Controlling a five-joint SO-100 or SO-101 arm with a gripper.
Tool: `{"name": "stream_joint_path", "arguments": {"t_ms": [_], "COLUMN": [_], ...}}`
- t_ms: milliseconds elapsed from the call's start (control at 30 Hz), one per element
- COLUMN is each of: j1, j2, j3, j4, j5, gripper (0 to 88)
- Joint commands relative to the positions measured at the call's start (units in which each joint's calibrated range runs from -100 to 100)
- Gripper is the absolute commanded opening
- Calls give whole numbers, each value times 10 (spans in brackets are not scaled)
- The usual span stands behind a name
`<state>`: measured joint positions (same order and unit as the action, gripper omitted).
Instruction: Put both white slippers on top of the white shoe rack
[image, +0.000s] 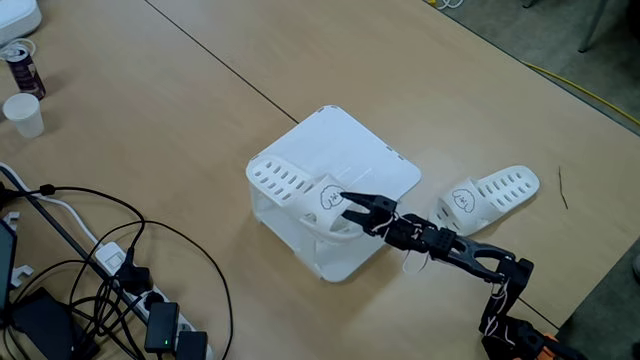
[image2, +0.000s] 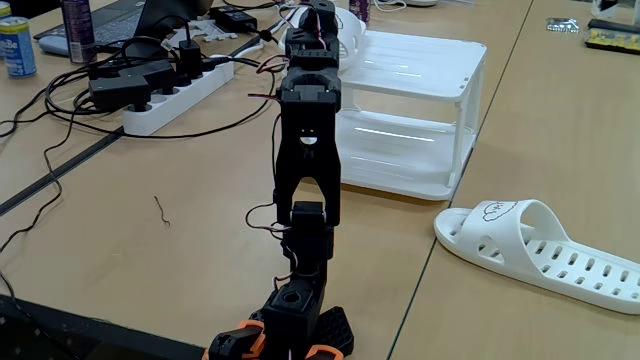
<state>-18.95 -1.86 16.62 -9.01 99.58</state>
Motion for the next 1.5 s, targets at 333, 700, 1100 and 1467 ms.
{"name": "stream_joint_path", "arguments": {"t_ms": [333, 700, 1100, 1467], "j1": [3, -2, -3, 179], "j2": [-46, -64, -181, -304], "j3": [43, 44, 145, 209], "j4": [-2, -2, -1, -1], "j5": [4, 4, 4, 4], "gripper": [191, 191, 188, 186]}}
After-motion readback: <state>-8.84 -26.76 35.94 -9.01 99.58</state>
